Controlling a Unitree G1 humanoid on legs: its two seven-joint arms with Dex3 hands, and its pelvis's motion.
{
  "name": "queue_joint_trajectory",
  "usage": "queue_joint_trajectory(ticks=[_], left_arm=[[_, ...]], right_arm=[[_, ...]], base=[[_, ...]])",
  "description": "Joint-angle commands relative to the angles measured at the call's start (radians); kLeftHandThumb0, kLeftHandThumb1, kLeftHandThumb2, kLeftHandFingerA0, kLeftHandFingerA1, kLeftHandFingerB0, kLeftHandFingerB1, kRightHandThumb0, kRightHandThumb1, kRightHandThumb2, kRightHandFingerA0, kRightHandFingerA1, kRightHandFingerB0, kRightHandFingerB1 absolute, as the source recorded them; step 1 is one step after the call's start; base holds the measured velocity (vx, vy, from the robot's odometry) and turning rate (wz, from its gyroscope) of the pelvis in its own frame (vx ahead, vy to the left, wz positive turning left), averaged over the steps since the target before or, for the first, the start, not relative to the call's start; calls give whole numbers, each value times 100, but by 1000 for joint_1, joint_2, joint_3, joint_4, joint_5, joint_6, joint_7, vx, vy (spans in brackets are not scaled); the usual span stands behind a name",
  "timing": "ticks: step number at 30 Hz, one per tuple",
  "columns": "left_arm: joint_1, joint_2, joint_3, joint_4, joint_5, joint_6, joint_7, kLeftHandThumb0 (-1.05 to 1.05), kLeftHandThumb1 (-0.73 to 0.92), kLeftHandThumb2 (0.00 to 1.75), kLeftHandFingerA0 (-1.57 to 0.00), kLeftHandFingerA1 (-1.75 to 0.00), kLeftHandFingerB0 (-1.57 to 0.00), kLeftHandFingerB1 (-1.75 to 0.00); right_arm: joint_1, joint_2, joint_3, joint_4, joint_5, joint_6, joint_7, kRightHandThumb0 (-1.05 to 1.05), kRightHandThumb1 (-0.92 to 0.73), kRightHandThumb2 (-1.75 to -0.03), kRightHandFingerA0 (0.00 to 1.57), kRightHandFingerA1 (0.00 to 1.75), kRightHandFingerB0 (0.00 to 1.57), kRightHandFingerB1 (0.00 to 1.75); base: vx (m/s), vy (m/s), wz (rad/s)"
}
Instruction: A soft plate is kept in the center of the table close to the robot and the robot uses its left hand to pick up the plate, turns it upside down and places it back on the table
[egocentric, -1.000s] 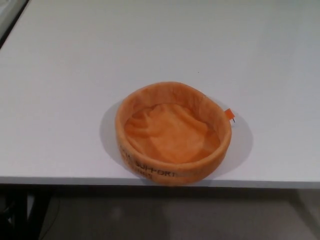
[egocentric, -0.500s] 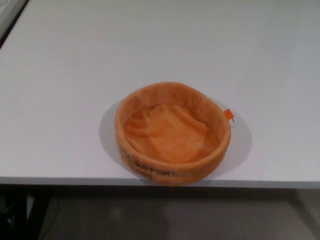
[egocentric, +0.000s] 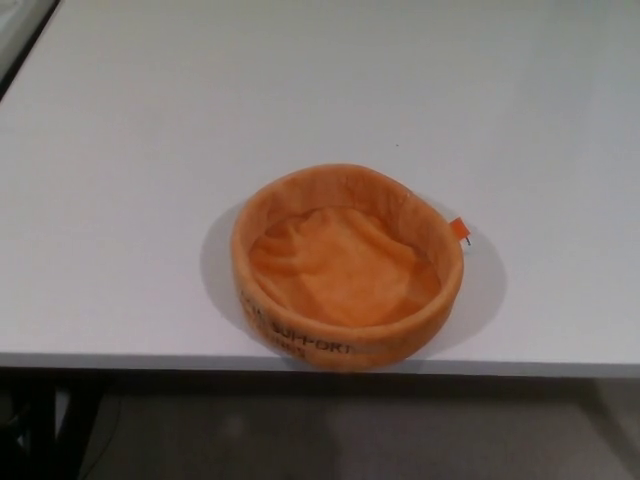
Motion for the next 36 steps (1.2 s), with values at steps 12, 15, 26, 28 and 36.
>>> queue_joint_trajectory(ticks=[12, 15, 26, 28, 36], left_arm=[[-285, 32, 168, -417, 103, 243, 212, -39, 36, 103, -2, -51, 0, -49], [-400, 60, 176, -457, 156, 309, 234, -96, 90, 68, -15, -43, -13, -31], [-659, 75, 104, -468, 299, 468, 277, -99, 85, 67, -25, -37, -22, -29], [-688, 76, 90, -460, 326, 478, 282, -100, 86, 67, -24, -38, -22, -29], [-798, 89, 18, -381, 425, 498, 293, -100, 82, 66, -22, -43, -24, -31]], right_arm=[[-17, -5, -12, 31, 10, -34, 14, -81, -92, -69, 29, 34, 8, 21], [-7, -3, -8, 5, 31, -5, 20, -82, -90, -68, 29, 35, 9, 22], [2, -8, -11, -12, 0, -17, 2, -82, -92, -71, 29, 35, 7, 21], [-7, -9, -10, 7, 3, -24, 9, -80, -92, -69, 29, 33, 9, 21], [-5, -6, -8, -17, 12, 0, 6, -81, -92, -70, 30, 35, 8, 21]], base=[[0, 0, 0], [0, 0, 0], [0, 0, 0], [0, 0, 0], [0, 0, 0]])
